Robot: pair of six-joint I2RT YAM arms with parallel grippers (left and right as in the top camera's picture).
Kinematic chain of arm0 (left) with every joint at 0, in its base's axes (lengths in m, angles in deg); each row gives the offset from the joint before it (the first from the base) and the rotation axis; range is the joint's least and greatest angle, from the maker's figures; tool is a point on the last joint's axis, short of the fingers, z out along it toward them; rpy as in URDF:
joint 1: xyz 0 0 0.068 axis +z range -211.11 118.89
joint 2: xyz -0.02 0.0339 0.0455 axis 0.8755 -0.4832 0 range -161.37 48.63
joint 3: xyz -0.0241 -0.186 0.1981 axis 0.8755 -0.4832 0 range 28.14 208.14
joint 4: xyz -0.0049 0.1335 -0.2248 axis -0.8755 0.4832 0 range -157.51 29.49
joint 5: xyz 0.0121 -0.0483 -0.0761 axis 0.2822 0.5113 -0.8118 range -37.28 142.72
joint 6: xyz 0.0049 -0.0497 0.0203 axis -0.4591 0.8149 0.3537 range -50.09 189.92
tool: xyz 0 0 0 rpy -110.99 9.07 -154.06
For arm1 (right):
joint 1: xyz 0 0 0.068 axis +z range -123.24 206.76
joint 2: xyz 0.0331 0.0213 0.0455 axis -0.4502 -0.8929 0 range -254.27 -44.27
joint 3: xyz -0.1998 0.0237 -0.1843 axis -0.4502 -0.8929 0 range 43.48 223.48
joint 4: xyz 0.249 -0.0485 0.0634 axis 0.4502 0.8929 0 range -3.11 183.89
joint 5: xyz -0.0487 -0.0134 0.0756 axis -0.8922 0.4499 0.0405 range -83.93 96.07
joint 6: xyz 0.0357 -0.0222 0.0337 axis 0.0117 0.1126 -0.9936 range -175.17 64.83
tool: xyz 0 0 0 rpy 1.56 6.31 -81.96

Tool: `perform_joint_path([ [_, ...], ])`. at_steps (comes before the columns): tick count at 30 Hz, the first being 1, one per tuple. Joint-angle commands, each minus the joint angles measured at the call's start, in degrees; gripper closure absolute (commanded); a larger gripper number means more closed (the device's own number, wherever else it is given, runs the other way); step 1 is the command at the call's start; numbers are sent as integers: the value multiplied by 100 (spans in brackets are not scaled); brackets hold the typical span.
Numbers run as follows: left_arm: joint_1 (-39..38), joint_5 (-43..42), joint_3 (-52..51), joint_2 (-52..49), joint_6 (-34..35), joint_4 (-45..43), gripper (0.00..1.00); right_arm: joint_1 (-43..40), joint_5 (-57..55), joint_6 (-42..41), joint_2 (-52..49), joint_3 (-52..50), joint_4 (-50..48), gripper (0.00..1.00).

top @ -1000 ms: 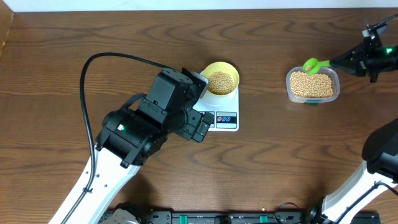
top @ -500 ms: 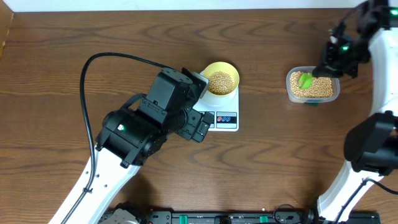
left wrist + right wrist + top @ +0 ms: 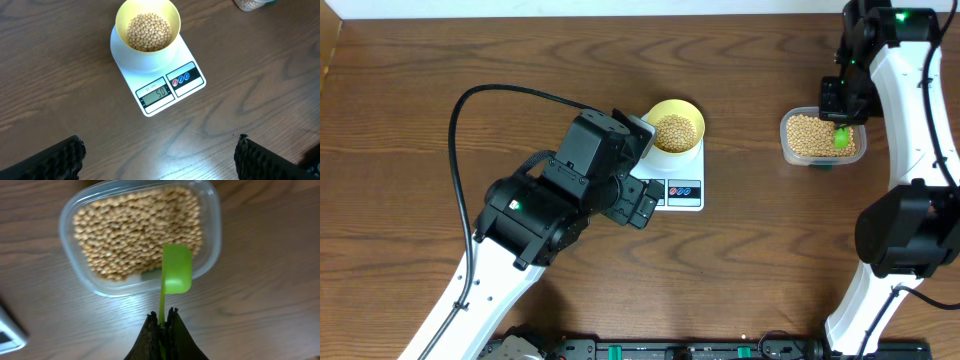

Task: Scoop item into bowl and weigh 50g on scale
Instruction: 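Lower the scoop into the tub and release it with the right gripper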

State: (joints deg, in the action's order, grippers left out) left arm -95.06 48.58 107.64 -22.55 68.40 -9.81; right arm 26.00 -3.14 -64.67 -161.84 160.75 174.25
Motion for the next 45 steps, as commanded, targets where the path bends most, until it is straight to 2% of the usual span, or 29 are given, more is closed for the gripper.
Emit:
perform_joint_path([
  [1,13,72,125,2,-37,13,2,214,-658,50,210,70,-98,99],
  [13,13,72,125,2,-37,13,2,564,-264,269,208,-35,-448,99],
  [26,13,72,125,2,-37,13,2,544,-310,269,208,-1467,-1469,99],
  [38,13,72,125,2,-37,13,2,302,-302,267,208,-2092,-1941,99],
  [41,13,72,125,2,-37,13,2,299,-282,269,219,-2090,-1941,90],
  [45,13,72,125,2,-37,13,2,308,-129,264,273,-2004,-1906,65],
])
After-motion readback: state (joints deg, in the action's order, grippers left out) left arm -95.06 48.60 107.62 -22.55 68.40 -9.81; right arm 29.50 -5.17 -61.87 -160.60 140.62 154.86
